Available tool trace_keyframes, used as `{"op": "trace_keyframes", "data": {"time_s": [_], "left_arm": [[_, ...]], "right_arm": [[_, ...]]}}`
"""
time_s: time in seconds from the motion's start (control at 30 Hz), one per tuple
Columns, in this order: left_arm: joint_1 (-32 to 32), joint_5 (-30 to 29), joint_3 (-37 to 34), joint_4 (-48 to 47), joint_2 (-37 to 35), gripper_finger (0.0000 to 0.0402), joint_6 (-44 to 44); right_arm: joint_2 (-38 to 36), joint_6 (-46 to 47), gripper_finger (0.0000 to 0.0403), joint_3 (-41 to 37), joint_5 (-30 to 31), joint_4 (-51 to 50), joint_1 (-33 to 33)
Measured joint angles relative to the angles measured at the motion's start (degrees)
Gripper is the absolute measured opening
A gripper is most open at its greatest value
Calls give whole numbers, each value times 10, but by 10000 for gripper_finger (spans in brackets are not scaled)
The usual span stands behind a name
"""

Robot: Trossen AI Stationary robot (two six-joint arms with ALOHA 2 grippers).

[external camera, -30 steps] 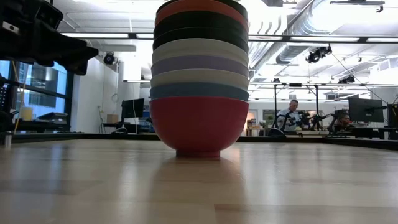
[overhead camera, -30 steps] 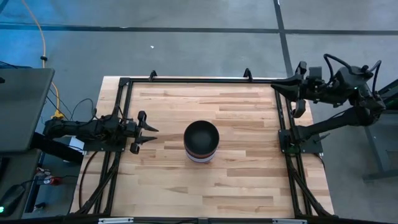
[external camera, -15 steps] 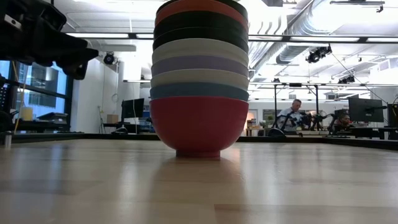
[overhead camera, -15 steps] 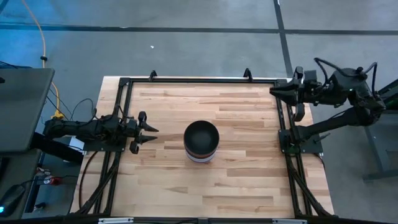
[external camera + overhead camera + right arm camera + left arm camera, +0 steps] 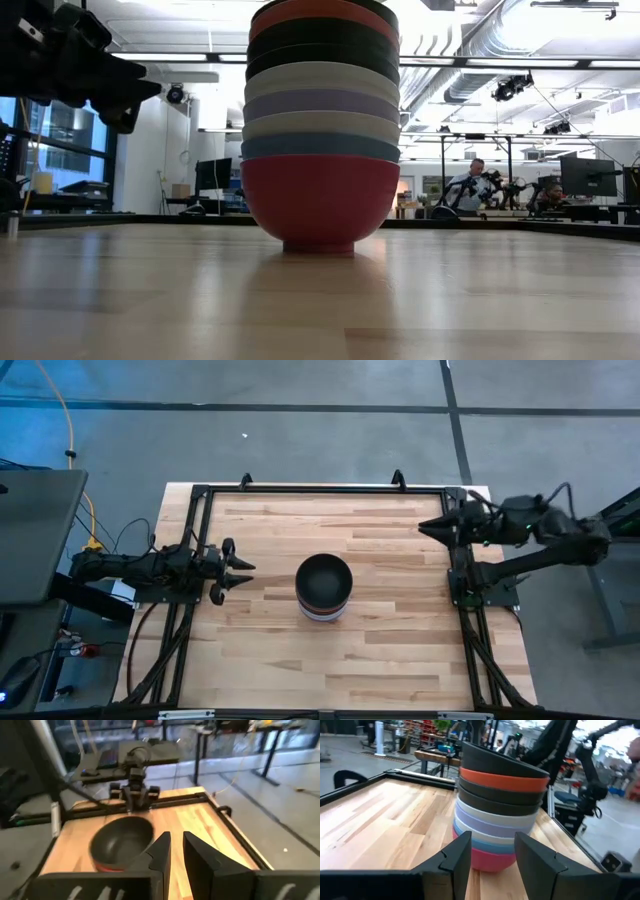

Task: Nest bowls inside each other
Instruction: Return to Home Position

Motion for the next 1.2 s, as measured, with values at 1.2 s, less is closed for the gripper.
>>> {"op": "trace_keyframes", "data": {"time_s": [1.2], "left_arm": [[0,-85,0,14,0,136,40]], "right_arm": [[-286,42,44,-474,90,170,0]]}}
